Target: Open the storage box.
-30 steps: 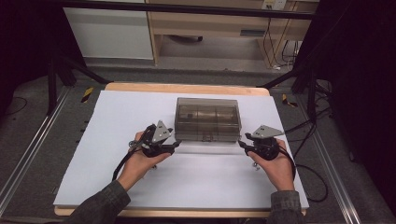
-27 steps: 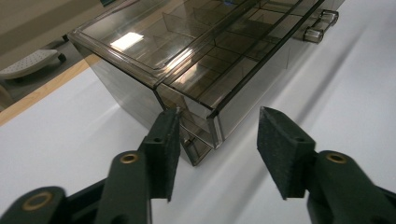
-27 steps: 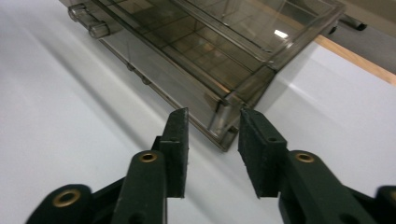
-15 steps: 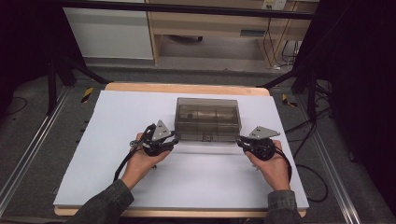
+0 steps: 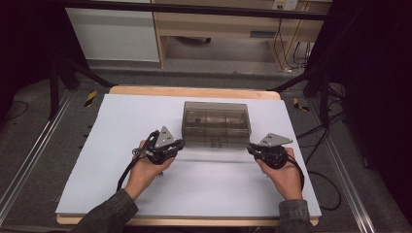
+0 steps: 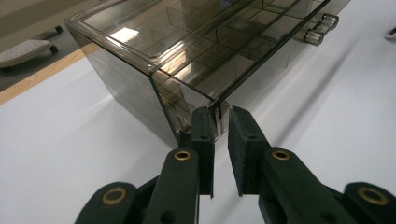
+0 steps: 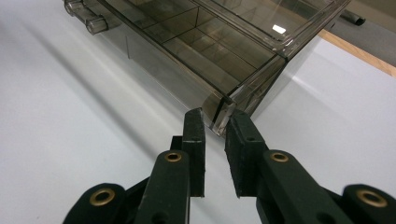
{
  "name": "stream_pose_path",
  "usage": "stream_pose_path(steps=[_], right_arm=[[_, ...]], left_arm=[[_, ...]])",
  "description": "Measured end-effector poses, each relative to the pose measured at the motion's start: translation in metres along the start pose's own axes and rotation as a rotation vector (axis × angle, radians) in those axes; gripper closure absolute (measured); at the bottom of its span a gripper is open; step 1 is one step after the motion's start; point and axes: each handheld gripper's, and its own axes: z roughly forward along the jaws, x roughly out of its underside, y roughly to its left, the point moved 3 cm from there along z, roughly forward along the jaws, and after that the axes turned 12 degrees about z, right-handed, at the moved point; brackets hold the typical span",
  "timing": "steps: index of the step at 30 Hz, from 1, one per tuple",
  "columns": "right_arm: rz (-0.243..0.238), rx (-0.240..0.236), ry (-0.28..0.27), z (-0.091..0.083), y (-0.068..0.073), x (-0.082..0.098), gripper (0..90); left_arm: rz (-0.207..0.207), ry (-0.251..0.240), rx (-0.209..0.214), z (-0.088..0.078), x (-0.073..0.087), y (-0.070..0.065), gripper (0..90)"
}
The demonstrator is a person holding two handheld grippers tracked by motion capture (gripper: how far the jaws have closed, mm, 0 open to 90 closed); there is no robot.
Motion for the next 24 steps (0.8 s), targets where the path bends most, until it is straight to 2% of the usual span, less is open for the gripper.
stream_pose_path(steps=[12,24], right_arm=[[0.002,0.012,0.011,-0.015,0.014,0.01,78.3],[-0.003,0.018,0.012,-0.02,0.019,0.017,78.4]], left_arm=[[0.023,0.011,0.014,-0.013,0.001,-0.014,80.9],[0.035,0.015,0.015,-0.018,0.004,-0.024,80.6]])
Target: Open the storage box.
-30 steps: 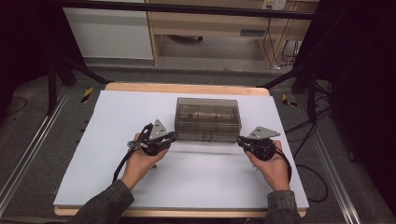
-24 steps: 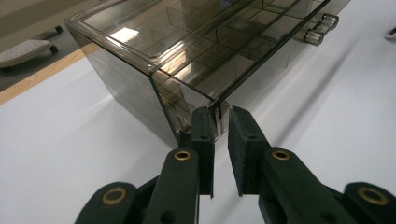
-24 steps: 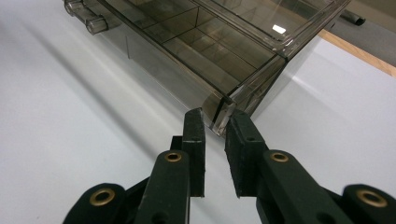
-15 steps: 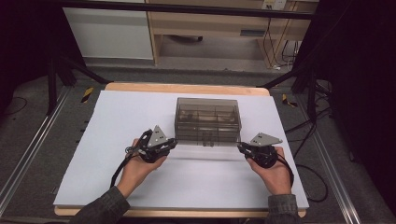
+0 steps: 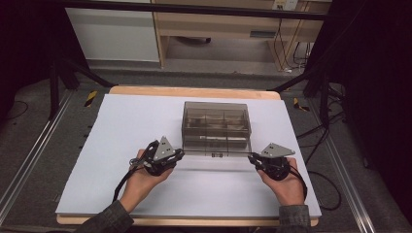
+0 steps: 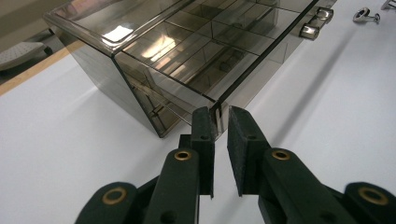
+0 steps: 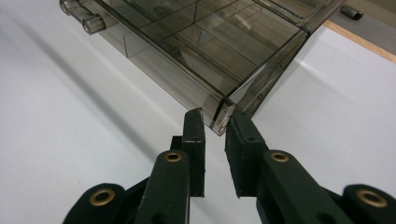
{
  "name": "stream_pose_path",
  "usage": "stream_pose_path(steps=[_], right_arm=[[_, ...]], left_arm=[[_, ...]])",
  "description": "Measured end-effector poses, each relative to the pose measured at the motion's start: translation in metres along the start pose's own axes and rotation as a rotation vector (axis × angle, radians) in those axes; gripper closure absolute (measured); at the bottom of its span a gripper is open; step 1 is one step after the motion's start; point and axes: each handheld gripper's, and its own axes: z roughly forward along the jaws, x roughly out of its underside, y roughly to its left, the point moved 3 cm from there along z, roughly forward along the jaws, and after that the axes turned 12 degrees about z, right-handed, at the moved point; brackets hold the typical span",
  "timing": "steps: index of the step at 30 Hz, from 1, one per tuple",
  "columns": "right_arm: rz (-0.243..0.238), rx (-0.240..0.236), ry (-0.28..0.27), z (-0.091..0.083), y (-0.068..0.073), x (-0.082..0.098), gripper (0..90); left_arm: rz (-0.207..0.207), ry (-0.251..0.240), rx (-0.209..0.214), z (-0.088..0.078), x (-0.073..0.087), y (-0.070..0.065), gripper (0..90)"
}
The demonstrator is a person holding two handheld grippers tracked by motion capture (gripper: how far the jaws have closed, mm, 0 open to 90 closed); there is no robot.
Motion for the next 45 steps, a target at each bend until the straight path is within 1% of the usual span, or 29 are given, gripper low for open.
stream_pose_path(steps=[3,5,7,11,23,28,32,34,36,37,38,39,40,41,42,43,44,45], right_arm=[[0.005,0.002,0.006,0.0,0.002,0.002,78.6],[0.003,0.002,0.007,0.0,0.002,0.003,78.8],[0.014,-0.003,-0.002,0.001,0.002,0.004,78.8],[0.012,0.002,-0.002,0.0,0.002,0.005,78.7],[0.023,-0.003,-0.007,-0.002,0.004,0.008,78.8],[0.021,-0.005,-0.01,-0.003,0.004,0.01,78.8],[0.027,-0.008,-0.014,-0.003,0.004,0.01,78.6],[0.028,-0.011,-0.019,-0.002,0.004,0.011,77.2],[0.033,-0.019,-0.017,-0.001,0.004,0.012,71.9],[0.032,-0.015,-0.013,0.0,0.004,0.012,65.6],[0.037,0.003,-0.01,0.001,0.003,0.013,59.8],[0.041,0.008,-0.009,0.001,0.003,0.013,54.9],[0.056,0.03,-0.022,0.001,0.002,0.016,42.8],[0.054,0.048,-0.029,0.0,0.001,0.017,39.7],[0.054,0.048,-0.029,0.0,0.001,0.017,39.7],[0.056,0.058,-0.039,-0.001,0.002,0.019,37.2],[0.058,0.069,-0.047,-0.002,0.003,0.021,32.5],[0.064,0.084,-0.051,-0.003,0.004,0.023,29.0]], left_arm=[[0.003,0.003,0.003,0.0,0.002,-0.001,80.6],[-0.003,-0.001,0.002,0.0,0.002,-0.001,80.6],[-0.008,-0.003,0.001,0.0,0.002,-0.001,80.5],[-0.005,-0.001,-0.003,0.0,0.003,-0.002,80.5],[-0.009,-0.006,0.002,-0.001,0.005,-0.007,80.3],[0.006,-0.004,-0.001,-0.002,0.005,-0.009,80.1],[0.003,-0.005,0.004,0.0,0.007,-0.009,79.3],[0.005,-0.005,0.004,0.001,0.007,-0.01,76.5],[0.013,-0.009,0.003,0.001,0.006,-0.01,74.7],[0.014,-0.011,0.001,0.0,0.006,-0.009,72.1],[0.016,-0.01,-0.002,0.0,0.006,-0.009,67.9],[0.016,-0.012,-0.006,-0.002,0.006,-0.008,62.6],[0.026,-0.006,-0.011,-0.004,0.007,-0.007,47.4],[0.038,0.004,-0.015,-0.006,0.007,-0.006,43.9],[0.05,0.01,-0.02,-0.009,0.008,-0.004,43.9],[0.055,0.013,-0.02,-0.013,0.01,-0.002,39.8],[0.06,0.026,-0.025,-0.017,0.011,0.001,34.5],[0.065,0.03,-0.027,-0.019,0.012,0.003,31.8]])
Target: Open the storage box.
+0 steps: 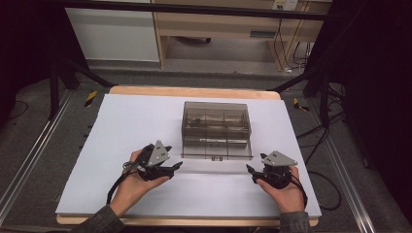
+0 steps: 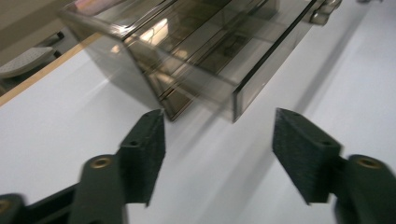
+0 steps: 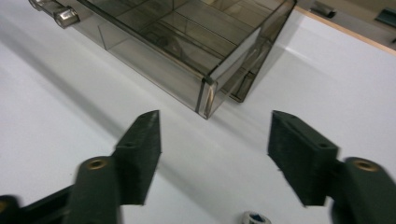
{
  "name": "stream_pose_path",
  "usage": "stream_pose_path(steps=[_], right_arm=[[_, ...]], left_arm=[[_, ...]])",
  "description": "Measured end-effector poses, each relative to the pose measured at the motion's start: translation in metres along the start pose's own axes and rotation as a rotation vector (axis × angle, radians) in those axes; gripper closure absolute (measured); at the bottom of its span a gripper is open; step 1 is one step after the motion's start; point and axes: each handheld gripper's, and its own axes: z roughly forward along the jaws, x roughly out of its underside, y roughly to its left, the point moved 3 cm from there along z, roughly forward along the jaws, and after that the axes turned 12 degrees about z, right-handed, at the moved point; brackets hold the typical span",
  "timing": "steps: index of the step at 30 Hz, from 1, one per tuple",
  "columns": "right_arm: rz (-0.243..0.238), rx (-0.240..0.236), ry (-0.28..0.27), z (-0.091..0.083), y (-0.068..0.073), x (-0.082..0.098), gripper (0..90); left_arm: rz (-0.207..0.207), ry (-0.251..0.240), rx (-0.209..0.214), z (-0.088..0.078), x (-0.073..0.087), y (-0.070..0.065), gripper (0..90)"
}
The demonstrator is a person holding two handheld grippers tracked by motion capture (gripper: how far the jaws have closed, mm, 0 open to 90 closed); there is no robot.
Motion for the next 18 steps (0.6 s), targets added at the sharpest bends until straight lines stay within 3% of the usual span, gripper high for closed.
stream_pose_path(steps=[3,6,10,15,18], right_arm=[[0.034,0.037,-0.024,-0.005,0.004,0.005,18.3],[0.094,0.066,-0.056,-0.013,0.014,0.014,10.3],[0.097,0.111,-0.071,-0.019,0.021,0.023,10.2],[0.088,0.193,-0.069,-0.021,0.028,0.034,12.1],[0.092,0.213,-0.059,-0.019,0.027,0.036,13.2]], left_arm=[[0.059,0.054,0.025,-0.008,0.007,0.009,23.2],[0.069,0.076,0.07,-0.014,0.011,0.015,7.3],[0.154,0.098,0.089,-0.025,0.013,0.022,6.6],[0.188,0.105,0.159,-0.034,0.012,0.031,8.5],[0.21,0.178,0.233,-0.036,0.013,0.034,8.5]])
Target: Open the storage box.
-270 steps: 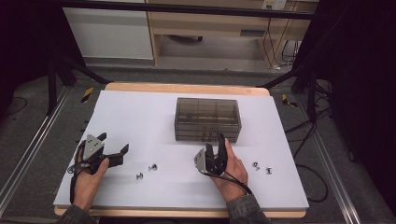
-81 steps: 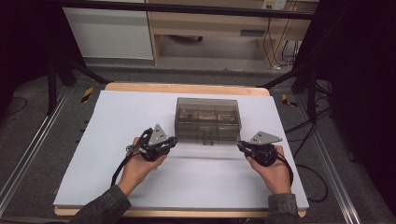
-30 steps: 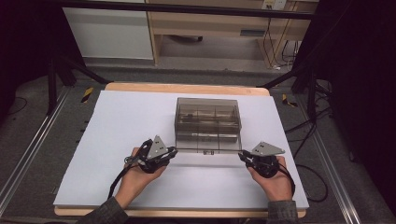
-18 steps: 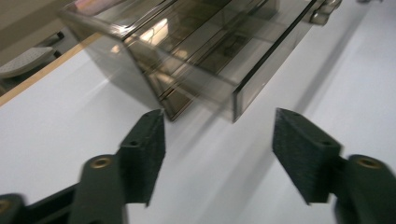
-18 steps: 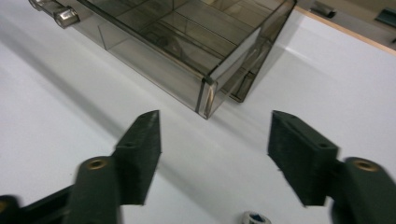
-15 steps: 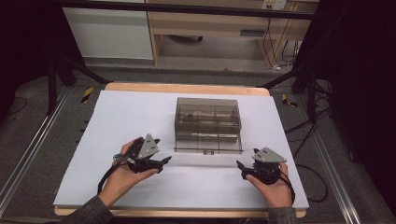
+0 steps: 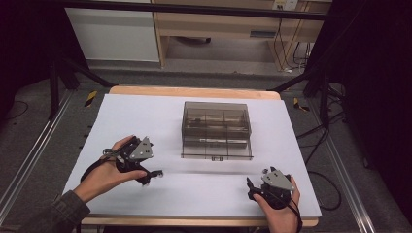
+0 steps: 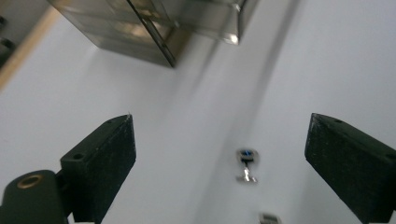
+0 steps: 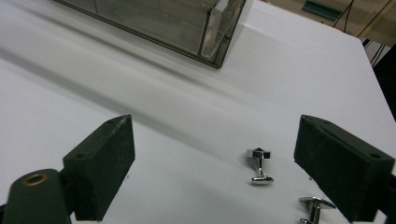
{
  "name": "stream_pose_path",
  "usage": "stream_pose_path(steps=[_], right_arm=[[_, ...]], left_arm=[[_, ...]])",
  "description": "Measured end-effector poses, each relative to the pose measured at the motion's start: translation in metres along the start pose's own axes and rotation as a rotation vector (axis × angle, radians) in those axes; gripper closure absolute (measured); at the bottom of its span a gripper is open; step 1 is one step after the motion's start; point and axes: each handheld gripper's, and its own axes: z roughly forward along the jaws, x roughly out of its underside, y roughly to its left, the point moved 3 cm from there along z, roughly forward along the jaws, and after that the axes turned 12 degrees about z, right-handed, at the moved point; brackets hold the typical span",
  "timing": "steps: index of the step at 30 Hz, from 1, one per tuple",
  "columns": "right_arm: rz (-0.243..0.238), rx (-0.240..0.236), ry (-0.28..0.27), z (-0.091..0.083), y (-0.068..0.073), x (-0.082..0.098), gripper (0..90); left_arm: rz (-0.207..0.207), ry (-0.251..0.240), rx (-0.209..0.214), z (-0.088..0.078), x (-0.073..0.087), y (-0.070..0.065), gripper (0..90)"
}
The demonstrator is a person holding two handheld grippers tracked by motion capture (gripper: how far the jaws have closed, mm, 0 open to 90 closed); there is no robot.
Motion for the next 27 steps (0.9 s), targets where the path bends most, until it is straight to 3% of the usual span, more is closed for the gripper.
stream_pose_path(steps=[3,5,7,11,17,23,27], right_arm=[[0.008,0.011,0.005,0.002,0.0,0.003,13.7],[0.007,0.02,-0.001,0.001,-0.001,0.004,13.8],[0.012,0.032,-0.009,-0.001,-0.001,0.004,13.9],[0.013,0.04,-0.009,0.001,-0.001,0.005,14.0],[0.015,0.048,-0.004,0.003,-0.002,0.005,13.8],[0.017,0.05,0.007,0.004,-0.004,0.006,13.8],[0.008,0.052,0.01,0.005,-0.003,0.006,13.8]], left_arm=[[0.025,-0.009,-0.002,-0.001,0.002,0.0,8.2],[0.036,-0.01,0.02,0.0,0.004,-0.002,8.1],[0.044,0.025,0.047,0.002,0.007,-0.005,8.1],[0.085,0.061,0.06,0.005,0.007,-0.01,10.4],[0.062,0.082,0.078,0.015,0.014,-0.006,18.4],[0.098,0.132,0.122,0.027,0.018,-0.004,31.9],[0.078,0.167,0.156,0.036,0.018,-0.003,39.7]])
